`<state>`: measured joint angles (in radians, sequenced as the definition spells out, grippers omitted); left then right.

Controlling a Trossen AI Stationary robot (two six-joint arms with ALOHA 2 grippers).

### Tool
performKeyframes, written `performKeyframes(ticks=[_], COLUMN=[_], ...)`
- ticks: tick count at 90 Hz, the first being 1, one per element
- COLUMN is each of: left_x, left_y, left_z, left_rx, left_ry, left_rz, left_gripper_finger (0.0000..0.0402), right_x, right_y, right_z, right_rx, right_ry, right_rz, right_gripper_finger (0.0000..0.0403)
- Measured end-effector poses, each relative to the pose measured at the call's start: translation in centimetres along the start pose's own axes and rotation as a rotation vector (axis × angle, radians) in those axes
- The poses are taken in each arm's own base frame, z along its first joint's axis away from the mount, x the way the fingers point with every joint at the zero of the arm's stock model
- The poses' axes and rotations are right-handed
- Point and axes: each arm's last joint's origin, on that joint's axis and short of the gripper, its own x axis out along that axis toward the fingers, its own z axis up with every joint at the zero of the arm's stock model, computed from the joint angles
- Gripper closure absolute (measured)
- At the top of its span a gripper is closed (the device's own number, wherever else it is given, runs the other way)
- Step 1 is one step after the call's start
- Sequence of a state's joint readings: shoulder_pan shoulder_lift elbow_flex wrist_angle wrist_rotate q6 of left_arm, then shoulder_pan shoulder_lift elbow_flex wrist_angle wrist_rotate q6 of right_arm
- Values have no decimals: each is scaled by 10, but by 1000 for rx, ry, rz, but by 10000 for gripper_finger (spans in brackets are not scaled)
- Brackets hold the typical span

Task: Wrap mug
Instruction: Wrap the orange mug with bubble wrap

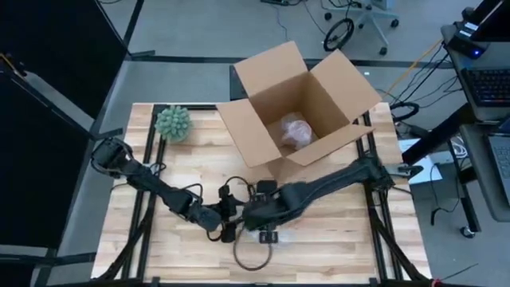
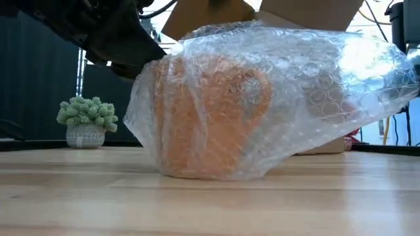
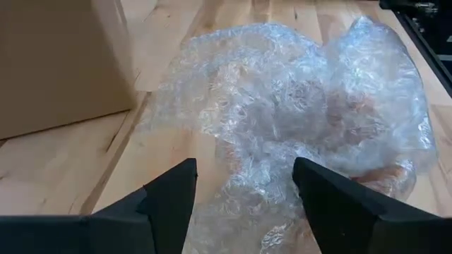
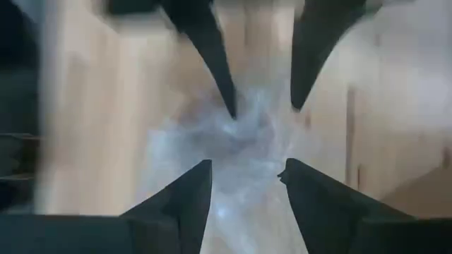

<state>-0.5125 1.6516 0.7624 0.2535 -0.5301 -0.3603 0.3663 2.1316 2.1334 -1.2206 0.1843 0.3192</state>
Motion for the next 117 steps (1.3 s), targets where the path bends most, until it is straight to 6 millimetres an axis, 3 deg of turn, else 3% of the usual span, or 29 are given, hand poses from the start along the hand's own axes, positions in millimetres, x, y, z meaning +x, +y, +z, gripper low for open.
performKeyframes(ticks=[11, 27, 39, 50, 61, 92, 117], left_x=[0, 0, 0, 0, 0, 0, -1], left_y=[0, 0, 0, 0, 0, 0, -1], left_z=[0, 0, 0, 0, -1, 0, -4], left_rx=[0, 0, 0, -1, 0, -2, 28], left_ry=[0, 2, 1, 1, 3, 0, 32], left_rz=[-2, -2, -3, -2, -2, -6, 0], left_gripper_finger=[173, 173, 173, 173, 173, 173, 173], right_x=[-14, 32, 29, 58, 66, 127, 133], right_y=[-7, -2, -2, 2, 1, 9, 11], right_z=[0, -6, -3, -5, -4, -8, -5], right_rx=[32, 33, 51, 41, 52, 28, 7], right_ry=[-18, 126, 102, 158, 161, 220, 186], right_rz=[-6, -52, -71, -95, -99, -132, -100], right_gripper_finger=[238, 238, 238, 238, 238, 239, 239])
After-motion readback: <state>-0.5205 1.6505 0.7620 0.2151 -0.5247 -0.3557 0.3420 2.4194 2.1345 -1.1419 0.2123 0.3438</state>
